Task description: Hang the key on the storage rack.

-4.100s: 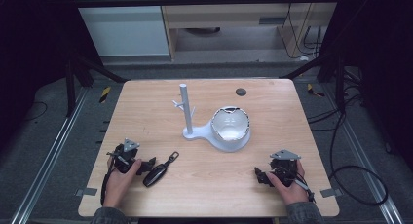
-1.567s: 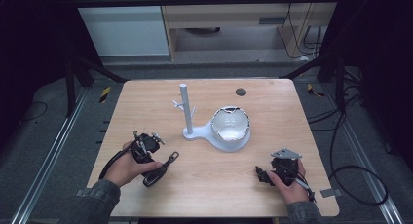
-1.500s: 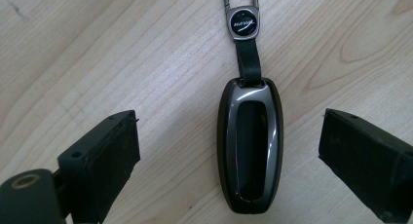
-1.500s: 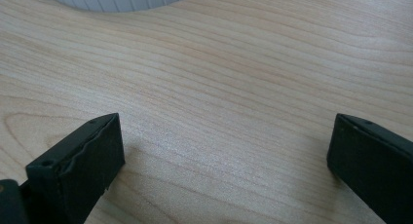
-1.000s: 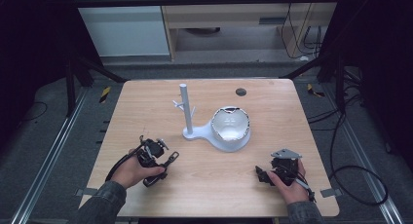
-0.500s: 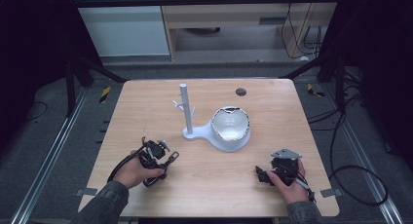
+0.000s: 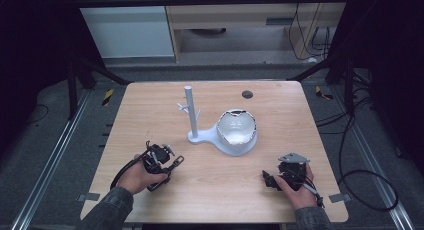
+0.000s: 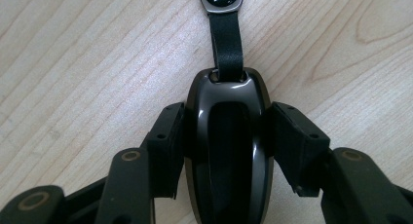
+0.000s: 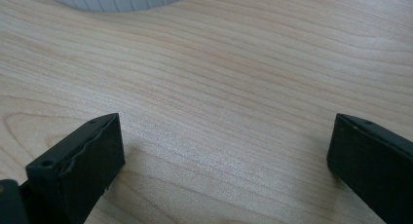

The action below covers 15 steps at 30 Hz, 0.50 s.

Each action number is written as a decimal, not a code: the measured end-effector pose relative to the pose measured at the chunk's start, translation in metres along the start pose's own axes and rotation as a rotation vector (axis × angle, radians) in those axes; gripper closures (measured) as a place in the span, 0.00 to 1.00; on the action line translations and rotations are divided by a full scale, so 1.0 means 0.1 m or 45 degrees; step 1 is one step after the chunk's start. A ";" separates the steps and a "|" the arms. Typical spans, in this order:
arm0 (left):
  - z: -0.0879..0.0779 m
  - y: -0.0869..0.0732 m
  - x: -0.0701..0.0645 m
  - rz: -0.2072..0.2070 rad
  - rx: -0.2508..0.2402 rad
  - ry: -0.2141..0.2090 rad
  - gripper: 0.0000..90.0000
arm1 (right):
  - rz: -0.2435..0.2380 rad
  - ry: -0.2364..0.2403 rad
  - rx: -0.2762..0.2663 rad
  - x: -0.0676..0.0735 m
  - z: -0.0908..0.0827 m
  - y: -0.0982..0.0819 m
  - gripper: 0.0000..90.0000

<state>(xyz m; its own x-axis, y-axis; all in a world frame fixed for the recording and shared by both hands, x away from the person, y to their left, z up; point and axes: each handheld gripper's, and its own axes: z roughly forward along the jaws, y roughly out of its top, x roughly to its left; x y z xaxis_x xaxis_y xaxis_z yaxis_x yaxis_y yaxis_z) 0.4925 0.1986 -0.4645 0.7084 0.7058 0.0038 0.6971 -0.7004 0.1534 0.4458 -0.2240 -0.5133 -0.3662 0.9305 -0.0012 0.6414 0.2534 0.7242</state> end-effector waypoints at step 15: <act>-0.35 -0.07 0.05 0.027 -0.176 0.051 0.54 | 0.001 0.000 0.000 0.00 0.00 0.00 0.01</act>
<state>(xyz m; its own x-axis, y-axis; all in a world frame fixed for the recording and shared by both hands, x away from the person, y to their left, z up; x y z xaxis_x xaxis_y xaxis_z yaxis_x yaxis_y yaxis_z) 0.4875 0.2106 -0.4310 0.7160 0.6965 0.0472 0.6581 -0.6960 0.2873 0.4458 -0.2240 -0.5133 -0.3657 0.9307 -0.0004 0.6417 0.2524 0.7243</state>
